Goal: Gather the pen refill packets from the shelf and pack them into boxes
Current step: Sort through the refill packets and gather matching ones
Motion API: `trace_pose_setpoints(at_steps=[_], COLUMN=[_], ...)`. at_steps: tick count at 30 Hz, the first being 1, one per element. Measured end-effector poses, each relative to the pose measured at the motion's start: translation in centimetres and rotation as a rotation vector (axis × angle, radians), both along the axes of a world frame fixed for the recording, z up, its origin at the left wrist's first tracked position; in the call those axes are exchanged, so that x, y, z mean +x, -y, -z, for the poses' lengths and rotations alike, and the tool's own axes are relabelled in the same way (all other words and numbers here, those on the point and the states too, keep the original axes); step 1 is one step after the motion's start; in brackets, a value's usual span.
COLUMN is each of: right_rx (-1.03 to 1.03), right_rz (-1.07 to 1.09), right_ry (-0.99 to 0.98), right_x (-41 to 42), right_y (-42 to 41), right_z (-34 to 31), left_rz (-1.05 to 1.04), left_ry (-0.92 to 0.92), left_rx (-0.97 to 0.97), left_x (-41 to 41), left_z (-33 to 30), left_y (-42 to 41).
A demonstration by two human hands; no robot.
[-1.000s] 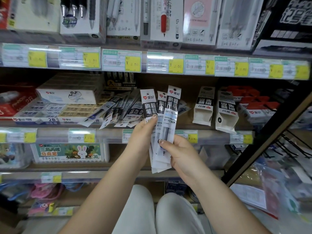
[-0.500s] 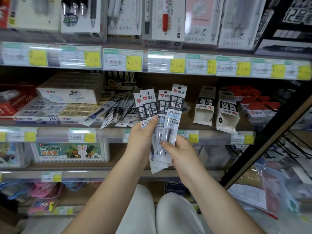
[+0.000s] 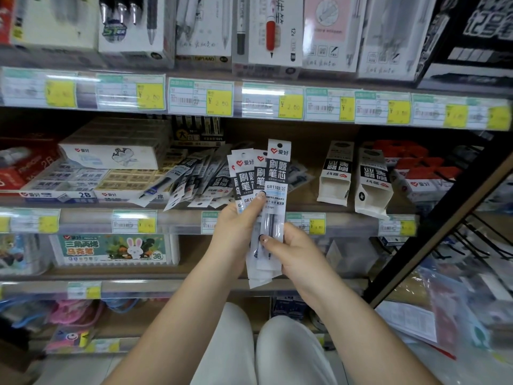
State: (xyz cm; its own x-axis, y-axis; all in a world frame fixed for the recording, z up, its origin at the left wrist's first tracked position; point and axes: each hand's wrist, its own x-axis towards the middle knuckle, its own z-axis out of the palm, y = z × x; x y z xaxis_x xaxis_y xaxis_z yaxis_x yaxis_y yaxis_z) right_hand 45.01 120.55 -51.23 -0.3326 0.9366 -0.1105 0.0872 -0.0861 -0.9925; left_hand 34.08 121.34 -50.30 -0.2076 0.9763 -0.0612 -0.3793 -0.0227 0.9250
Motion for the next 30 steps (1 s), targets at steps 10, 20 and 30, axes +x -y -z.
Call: trace_pose_setpoints(at_steps=[10,20,30], right_rx=[-0.041,-0.080,-0.094], right_rz=[0.005,0.025,-0.006], right_ry=[-0.052,-0.088,-0.106], right_x=[0.41,0.32,0.31], right_y=[-0.19,0.02,0.12], right_z=[-0.10,-0.26,-0.36], left_rz=[0.046,0.064,0.066], left_ry=[0.021,0.069,0.096], left_rx=[0.017,0.006,0.003], left_x=[0.27,0.20,-0.01], left_z=[-0.43,-0.42,-0.26], left_y=[-0.07,-0.12,-0.18])
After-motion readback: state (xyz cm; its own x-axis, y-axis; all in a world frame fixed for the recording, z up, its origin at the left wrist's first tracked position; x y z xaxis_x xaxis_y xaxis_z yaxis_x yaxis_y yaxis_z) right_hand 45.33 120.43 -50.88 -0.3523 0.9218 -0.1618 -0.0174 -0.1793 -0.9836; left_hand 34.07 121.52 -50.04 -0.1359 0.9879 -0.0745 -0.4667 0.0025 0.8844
